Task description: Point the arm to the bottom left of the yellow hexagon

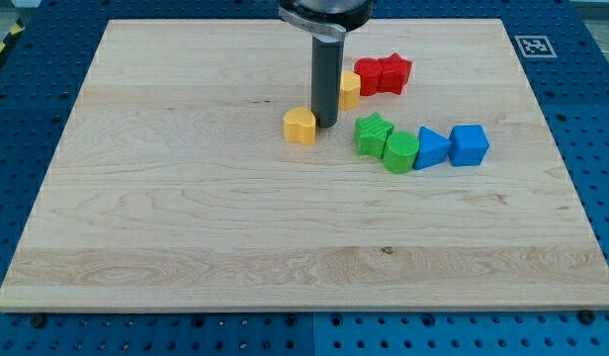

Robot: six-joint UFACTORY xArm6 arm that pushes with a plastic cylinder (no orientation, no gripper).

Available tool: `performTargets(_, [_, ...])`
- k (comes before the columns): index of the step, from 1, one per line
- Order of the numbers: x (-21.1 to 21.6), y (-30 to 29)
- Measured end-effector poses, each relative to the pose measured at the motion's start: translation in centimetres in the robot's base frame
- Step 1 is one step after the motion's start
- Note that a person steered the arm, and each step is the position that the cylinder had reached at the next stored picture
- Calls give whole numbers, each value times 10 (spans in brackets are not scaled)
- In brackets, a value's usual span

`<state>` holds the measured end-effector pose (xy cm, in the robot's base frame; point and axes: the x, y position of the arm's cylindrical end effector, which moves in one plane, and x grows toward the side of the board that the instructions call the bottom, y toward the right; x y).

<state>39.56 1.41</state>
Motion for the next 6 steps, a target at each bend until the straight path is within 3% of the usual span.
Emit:
performTargets(2, [0,-35])
performTargets(6, [-8,6])
